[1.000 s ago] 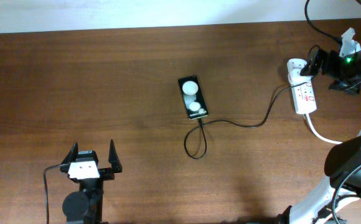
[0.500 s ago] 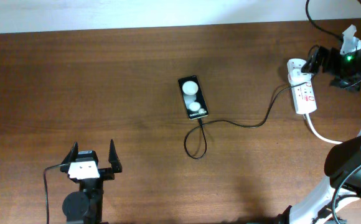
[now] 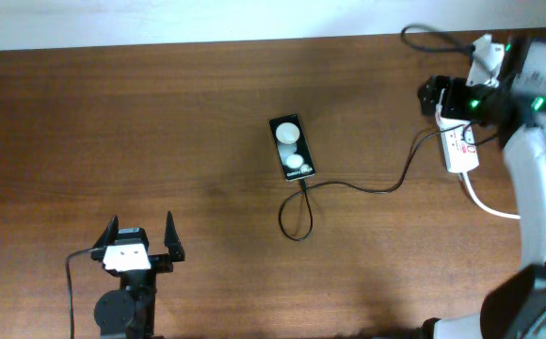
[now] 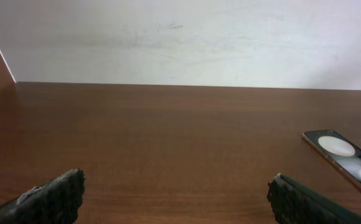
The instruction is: Plug charger to phone and switch on socket
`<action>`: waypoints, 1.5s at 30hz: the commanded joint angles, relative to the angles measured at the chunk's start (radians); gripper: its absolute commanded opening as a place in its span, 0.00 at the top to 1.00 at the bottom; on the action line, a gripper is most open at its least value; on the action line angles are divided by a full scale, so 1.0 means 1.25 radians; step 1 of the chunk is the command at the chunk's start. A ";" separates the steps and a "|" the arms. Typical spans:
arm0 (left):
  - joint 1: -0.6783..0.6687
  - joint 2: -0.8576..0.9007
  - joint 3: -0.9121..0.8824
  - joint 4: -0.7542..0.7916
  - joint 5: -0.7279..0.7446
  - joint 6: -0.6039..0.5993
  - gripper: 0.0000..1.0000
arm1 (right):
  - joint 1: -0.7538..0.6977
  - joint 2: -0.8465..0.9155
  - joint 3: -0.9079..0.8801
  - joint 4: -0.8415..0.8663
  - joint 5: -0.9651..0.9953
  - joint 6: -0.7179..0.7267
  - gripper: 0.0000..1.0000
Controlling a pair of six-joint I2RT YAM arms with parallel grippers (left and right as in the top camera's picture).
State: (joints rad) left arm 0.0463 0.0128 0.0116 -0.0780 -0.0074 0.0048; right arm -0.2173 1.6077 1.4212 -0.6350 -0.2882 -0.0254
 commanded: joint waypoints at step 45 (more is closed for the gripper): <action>0.004 -0.006 -0.002 -0.005 0.012 0.009 0.01 | 0.069 -1.284 -1.133 0.497 0.177 0.096 0.01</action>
State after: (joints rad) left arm 0.0463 0.0101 0.0120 -0.0788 -0.0067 0.0044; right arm -0.1551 0.0154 0.0120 0.0036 -0.0860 0.0711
